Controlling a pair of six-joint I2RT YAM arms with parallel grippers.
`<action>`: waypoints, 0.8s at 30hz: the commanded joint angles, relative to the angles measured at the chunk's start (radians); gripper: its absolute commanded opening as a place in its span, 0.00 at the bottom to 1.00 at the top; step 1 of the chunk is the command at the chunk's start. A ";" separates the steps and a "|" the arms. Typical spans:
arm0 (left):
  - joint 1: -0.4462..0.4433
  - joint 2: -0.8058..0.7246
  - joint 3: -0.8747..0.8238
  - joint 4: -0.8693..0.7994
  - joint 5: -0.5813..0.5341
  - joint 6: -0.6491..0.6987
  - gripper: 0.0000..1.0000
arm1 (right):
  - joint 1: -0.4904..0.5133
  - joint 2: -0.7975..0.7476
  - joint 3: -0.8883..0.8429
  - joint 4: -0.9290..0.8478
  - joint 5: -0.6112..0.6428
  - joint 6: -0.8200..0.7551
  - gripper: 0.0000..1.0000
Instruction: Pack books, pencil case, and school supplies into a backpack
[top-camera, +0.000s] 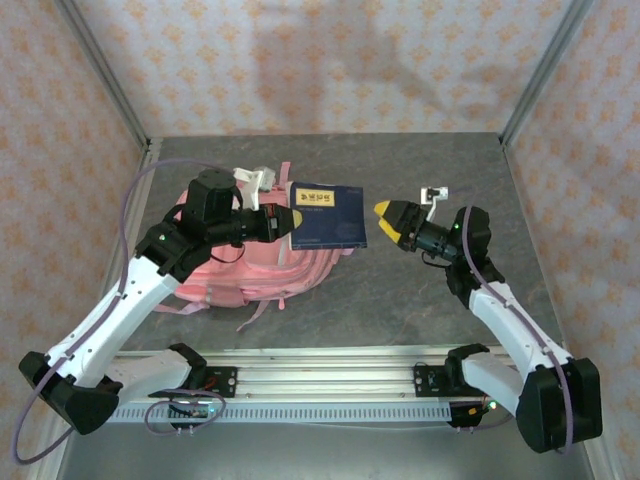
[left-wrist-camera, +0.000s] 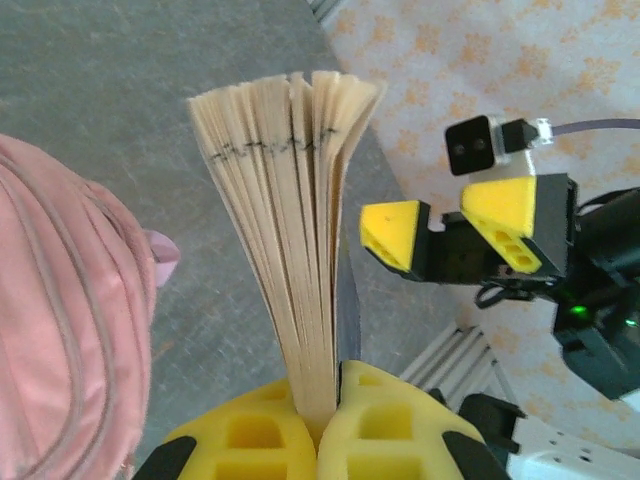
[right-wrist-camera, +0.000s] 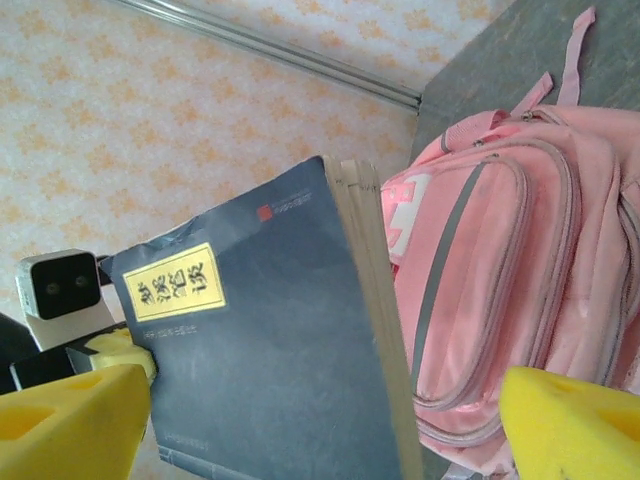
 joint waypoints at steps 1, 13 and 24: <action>0.011 -0.016 -0.016 0.120 0.110 -0.057 0.00 | 0.006 0.013 -0.013 0.122 -0.059 0.046 0.91; 0.019 -0.006 -0.023 0.157 0.163 -0.094 0.00 | 0.071 0.081 -0.022 0.360 -0.080 0.189 0.76; 0.049 0.070 -0.009 0.059 0.154 -0.037 0.00 | 0.068 0.072 -0.062 0.519 -0.049 0.293 0.03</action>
